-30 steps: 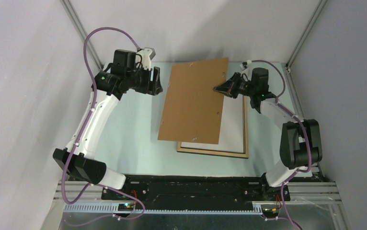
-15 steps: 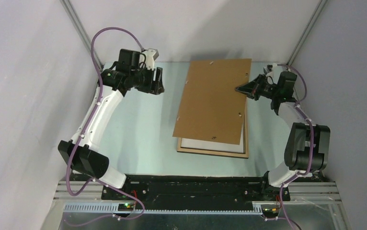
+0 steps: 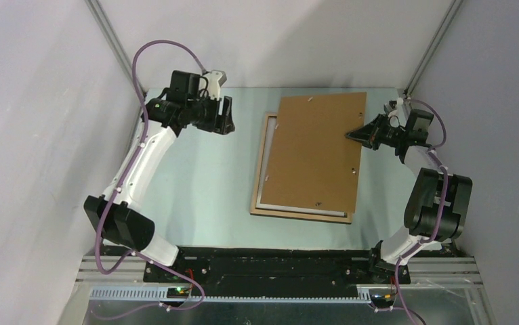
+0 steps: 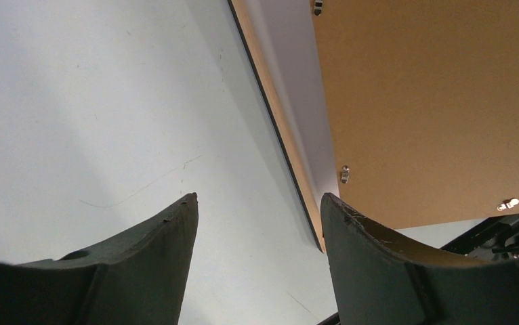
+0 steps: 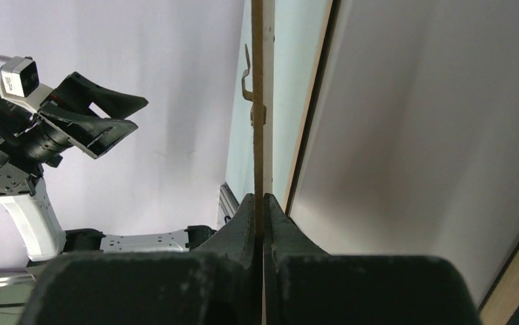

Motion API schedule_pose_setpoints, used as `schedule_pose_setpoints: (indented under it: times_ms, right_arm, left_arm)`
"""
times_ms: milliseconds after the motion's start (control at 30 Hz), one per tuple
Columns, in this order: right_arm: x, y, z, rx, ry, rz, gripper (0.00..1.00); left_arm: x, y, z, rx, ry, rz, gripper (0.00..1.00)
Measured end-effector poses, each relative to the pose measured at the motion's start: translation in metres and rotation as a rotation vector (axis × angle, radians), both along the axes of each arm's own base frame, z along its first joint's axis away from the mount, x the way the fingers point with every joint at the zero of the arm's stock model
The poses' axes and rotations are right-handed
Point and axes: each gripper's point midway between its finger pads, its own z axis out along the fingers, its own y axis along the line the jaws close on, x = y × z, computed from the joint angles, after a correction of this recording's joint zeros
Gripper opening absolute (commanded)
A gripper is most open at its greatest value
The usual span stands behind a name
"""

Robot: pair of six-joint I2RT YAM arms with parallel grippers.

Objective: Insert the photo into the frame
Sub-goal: Place the photo frame item in the photo frame.

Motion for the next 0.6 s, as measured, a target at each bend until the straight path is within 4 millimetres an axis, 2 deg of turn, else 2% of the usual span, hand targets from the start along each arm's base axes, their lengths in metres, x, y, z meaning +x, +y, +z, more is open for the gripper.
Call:
schedule_pose_setpoints:
  times_ms: [267, 600]
  right_arm:
    - [-0.004, -0.002, -0.008, -0.02, 0.002, 0.01, 0.0]
    - [-0.005, -0.002, -0.011, -0.029, 0.003, 0.013, 0.0]
  left_arm:
    - [-0.003, 0.003, -0.019, 0.021, 0.036, 0.003, 0.84]
    - [-0.007, 0.009, -0.006, 0.025, -0.034, 0.014, 0.95]
